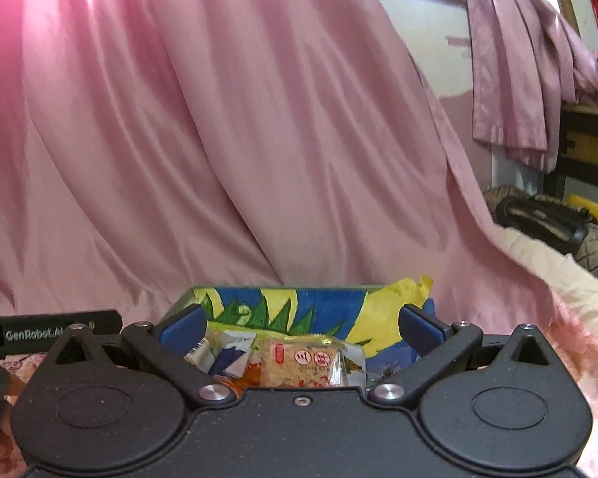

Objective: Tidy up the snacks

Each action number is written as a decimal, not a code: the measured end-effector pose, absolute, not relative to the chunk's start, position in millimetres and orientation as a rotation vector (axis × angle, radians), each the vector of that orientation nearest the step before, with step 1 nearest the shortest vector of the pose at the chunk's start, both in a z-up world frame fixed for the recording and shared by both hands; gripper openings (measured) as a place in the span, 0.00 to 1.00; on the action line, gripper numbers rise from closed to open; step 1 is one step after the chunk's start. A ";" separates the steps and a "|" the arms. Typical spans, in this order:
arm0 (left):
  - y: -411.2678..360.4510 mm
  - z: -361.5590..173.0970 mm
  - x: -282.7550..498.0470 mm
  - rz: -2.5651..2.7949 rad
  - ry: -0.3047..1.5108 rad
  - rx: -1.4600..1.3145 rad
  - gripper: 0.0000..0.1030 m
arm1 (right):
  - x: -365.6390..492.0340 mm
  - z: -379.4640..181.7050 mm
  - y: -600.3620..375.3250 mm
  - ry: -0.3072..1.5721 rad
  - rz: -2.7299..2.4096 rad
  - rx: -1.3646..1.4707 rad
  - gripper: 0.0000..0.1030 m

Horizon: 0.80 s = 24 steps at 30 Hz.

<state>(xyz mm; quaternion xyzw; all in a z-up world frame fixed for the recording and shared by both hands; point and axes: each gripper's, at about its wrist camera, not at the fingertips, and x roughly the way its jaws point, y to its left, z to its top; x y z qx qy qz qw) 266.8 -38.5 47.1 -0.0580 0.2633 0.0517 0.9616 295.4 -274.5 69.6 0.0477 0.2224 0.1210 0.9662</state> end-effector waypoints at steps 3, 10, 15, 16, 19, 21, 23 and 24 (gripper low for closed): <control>-39.3 56.4 252.5 0.094 0.534 -0.094 1.00 | 282.3 77.4 -276.9 0.424 0.246 0.102 0.99; -37.4 76.7 221.4 0.101 0.507 -0.091 1.00 | 256.5 94.6 -281.5 0.381 0.246 0.119 0.99; -34.4 84.8 198.0 0.102 0.492 -0.102 1.00 | 234.1 107.0 -285.0 0.346 0.257 0.119 0.99; -33.8 86.2 194.1 0.100 0.491 -0.102 1.00 | 229.9 108.7 -284.9 0.342 0.258 0.116 0.99; -31.2 87.7 181.5 0.098 0.487 -0.102 1.00 | 215.5 112.2 -285.3 0.333 0.261 0.108 0.99; -28.7 88.0 173.9 0.099 0.487 -0.109 1.00 | 206.5 113.2 -285.2 0.329 0.261 0.103 0.99; -26.5 87.6 166.9 0.103 0.489 -0.113 1.00 | 197.7 113.9 -285.0 0.330 0.261 0.096 0.99; -25.1 87.6 162.4 0.109 0.486 -0.116 1.00 | 193.0 114.1 -285.0 0.330 0.262 0.091 0.99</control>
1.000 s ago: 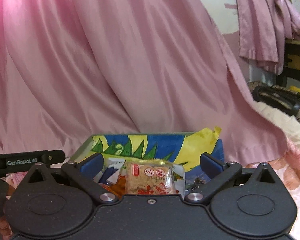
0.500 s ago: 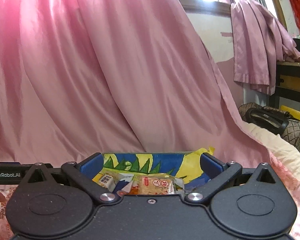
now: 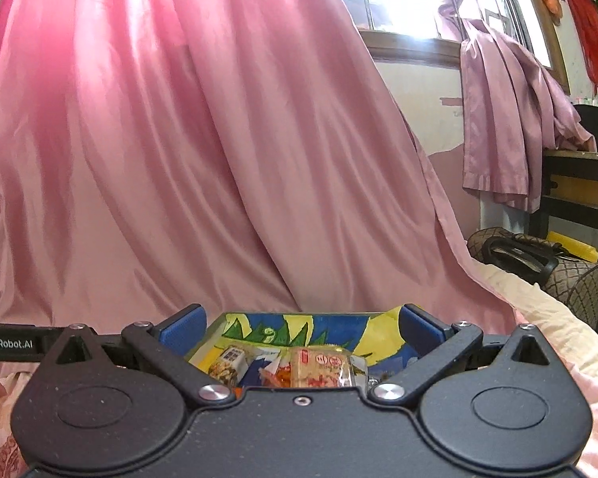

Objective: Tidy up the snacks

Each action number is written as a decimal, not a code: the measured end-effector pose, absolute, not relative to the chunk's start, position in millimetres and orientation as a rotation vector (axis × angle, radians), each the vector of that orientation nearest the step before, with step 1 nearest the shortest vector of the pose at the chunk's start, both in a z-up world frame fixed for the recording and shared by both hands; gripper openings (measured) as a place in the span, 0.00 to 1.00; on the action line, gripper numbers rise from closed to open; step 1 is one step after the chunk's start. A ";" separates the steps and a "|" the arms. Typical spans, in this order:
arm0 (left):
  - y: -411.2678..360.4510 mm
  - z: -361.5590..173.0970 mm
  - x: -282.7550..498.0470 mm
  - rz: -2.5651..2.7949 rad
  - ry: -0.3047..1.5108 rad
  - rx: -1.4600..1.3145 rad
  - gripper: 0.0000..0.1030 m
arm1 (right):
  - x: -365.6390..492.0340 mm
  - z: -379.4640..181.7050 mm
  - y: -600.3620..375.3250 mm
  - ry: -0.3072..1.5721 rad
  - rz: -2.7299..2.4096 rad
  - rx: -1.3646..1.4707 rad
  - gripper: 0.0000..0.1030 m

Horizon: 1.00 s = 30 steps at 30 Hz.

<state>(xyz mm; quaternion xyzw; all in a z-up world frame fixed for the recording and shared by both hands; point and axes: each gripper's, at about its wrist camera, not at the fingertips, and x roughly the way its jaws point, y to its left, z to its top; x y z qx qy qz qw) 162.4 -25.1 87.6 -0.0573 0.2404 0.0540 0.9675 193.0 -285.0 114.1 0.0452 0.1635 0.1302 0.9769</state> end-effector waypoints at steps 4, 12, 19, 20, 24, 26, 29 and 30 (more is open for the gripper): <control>-23.0 87.7 144.0 0.122 0.457 -0.106 1.00 | 172.9 114.7 -286.8 0.321 0.266 0.074 0.99; -36.5 93.9 101.3 0.114 0.378 -0.044 1.00 | 125.0 118.8 -297.0 0.287 0.260 0.055 0.99; -49.7 98.1 78.0 0.107 0.321 0.026 1.00 | 86.7 119.6 -298.0 0.268 0.258 0.016 0.99; -50.6 97.7 74.4 0.104 0.317 0.027 1.00 | 82.6 119.0 -298.0 0.267 0.257 0.018 0.99; -53.9 90.3 59.8 0.073 0.327 0.031 1.00 | 69.4 114.5 -297.5 0.274 0.258 0.020 0.99; -55.1 84.9 51.2 0.057 0.323 0.032 1.00 | 63.8 111.0 -296.0 0.276 0.257 0.018 0.99; -54.5 79.0 41.6 0.035 0.325 0.020 1.00 | 57.4 106.4 -293.6 0.280 0.255 0.011 0.99; -53.7 77.9 39.2 0.025 0.323 0.018 1.00 | 56.3 105.1 -293.4 0.282 0.254 0.011 0.99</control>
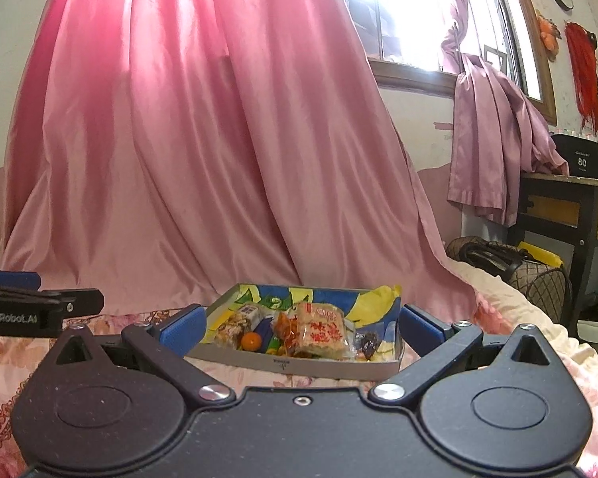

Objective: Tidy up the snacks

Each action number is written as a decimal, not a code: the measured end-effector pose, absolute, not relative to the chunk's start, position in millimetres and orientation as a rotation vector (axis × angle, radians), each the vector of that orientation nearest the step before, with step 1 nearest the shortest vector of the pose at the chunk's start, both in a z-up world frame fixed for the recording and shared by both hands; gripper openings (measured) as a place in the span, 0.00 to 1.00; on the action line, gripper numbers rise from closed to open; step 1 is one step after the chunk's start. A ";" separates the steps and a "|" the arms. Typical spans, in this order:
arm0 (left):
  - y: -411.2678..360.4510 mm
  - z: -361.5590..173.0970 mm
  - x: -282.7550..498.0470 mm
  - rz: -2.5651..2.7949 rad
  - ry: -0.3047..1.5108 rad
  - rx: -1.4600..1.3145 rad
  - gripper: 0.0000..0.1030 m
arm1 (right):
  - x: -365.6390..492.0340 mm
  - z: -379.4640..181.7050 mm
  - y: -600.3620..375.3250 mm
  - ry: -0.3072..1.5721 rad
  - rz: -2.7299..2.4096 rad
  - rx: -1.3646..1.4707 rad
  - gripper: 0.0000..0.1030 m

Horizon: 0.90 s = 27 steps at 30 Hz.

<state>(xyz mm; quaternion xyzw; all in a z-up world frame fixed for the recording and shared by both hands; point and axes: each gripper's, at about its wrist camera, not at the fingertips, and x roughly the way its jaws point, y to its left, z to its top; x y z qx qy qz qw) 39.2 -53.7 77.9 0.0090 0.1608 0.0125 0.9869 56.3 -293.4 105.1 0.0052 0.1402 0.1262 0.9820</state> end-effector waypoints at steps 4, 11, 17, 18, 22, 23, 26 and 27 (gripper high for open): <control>-46.0 77.2 32.7 0.020 0.325 0.000 1.00 | 52.5 101.0 -289.5 0.298 0.255 0.010 0.99; -38.5 64.3 21.0 0.023 0.333 -0.033 1.00 | 45.2 90.1 -277.4 0.326 0.261 -0.026 0.99; -34.4 45.7 25.1 0.048 0.380 -0.044 1.00 | 45.8 70.4 -273.5 0.323 0.239 -0.031 0.99; -33.3 41.9 25.8 0.050 0.390 -0.058 1.00 | 46.1 66.7 -274.3 0.323 0.236 -0.030 0.99; -32.6 23.3 29.7 0.062 0.438 -0.076 1.00 | 50.2 48.6 -278.1 0.353 0.232 0.004 0.99; -33.0 18.7 30.5 0.070 0.452 -0.072 1.00 | 51.7 43.0 -279.1 0.369 0.231 0.014 0.99; -34.8 8.1 33.6 0.078 0.497 -0.069 1.00 | 54.5 29.7 -280.4 0.403 0.238 0.022 0.99; -35.3 5.1 34.8 0.080 0.512 -0.070 1.00 | 55.2 26.8 -280.9 0.407 0.242 0.024 0.99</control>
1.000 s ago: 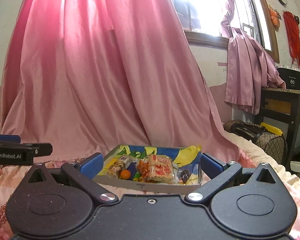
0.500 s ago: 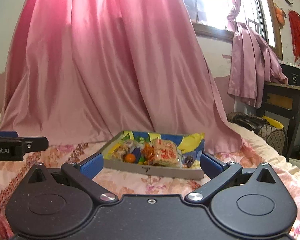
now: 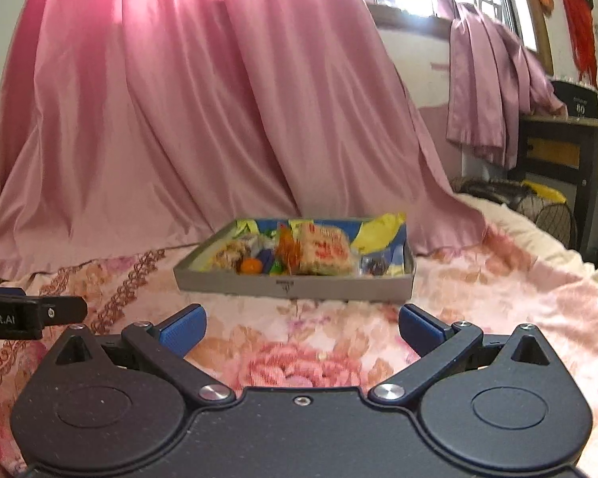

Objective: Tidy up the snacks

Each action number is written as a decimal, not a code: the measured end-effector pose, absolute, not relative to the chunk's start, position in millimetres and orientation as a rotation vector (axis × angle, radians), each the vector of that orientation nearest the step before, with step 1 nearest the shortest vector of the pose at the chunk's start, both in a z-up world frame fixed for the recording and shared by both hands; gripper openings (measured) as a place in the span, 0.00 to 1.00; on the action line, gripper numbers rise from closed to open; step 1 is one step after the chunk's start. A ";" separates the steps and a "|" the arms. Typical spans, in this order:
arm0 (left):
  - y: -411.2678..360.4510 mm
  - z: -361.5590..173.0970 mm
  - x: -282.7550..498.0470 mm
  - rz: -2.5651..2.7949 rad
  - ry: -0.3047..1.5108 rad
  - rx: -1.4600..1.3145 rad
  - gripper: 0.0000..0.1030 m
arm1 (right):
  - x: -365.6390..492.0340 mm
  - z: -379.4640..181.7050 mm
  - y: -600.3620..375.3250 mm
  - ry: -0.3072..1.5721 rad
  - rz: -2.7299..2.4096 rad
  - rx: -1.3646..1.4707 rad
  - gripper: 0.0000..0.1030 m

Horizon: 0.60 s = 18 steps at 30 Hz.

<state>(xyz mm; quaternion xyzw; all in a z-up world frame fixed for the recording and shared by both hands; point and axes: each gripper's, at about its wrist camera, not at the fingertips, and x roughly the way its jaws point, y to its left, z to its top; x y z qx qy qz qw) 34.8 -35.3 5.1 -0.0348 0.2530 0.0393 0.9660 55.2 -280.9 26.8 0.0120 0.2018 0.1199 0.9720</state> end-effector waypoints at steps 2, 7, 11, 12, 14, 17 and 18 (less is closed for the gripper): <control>-36.6 0.9 36.2 0.085 0.528 -0.073 1.00 | 56.9 21.8 -281.9 0.416 0.254 0.034 0.99; -40.6 0.0 36.2 0.093 0.502 -0.084 1.00 | 58.1 16.7 -287.8 0.410 0.266 0.066 0.99; -47.7 3.4 35.7 0.077 0.468 -0.068 1.00 | 57.7 16.0 -292.0 0.406 0.260 0.087 0.99; -49.8 3.5 35.4 0.073 0.466 -0.059 1.00 | 57.5 15.6 -292.4 0.407 0.258 0.089 0.99; -53.5 3.8 35.9 0.064 0.467 -0.044 1.00 | 56.6 15.3 -292.8 0.409 0.252 0.085 0.99; -55.8 2.7 35.3 0.055 0.474 -0.033 1.00 | 55.3 15.6 -293.6 0.410 0.240 0.086 0.99; -55.9 2.2 35.5 0.054 0.479 -0.032 1.00 | 55.3 15.7 -293.9 0.410 0.235 0.086 0.99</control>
